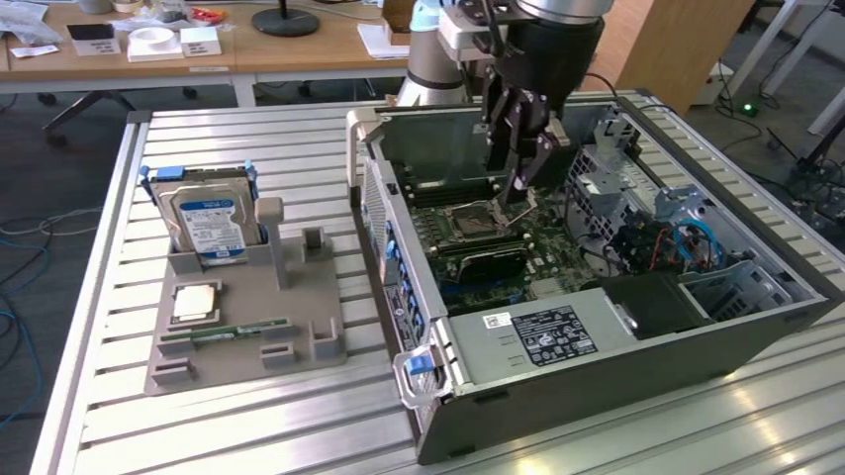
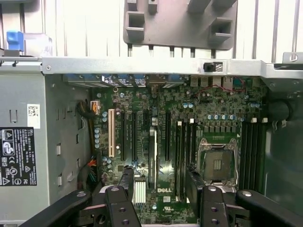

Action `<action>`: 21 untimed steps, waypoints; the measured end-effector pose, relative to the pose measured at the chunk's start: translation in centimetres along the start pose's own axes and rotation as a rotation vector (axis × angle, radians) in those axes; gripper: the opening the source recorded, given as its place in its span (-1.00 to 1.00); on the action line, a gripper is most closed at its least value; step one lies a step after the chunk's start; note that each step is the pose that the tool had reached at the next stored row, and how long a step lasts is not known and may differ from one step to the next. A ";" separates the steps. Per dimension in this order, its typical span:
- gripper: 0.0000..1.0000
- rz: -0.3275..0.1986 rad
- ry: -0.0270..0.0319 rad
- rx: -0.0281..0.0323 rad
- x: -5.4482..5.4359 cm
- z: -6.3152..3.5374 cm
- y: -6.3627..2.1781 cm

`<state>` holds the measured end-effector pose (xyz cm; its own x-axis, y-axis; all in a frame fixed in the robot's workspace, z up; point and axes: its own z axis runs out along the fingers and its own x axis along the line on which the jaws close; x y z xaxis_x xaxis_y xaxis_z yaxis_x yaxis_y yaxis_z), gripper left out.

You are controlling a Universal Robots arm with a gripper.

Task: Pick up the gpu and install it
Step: 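Insert the gpu into the slot, then press down on the gpu until it lock into place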

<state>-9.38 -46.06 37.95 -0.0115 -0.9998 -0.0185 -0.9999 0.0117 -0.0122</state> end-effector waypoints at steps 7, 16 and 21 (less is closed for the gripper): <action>0.13 0.000 -0.0002 0.0001 0.0 -1.19 -0.01; 0.13 0.000 0.0001 0.0000 0.0 -1.21 -0.01; -0.02 0.000 0.0000 0.0000 0.0 -1.20 -0.01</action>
<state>-9.38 -46.06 39.16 -0.0115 -0.9998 -0.0186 -0.9999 0.0117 -0.0122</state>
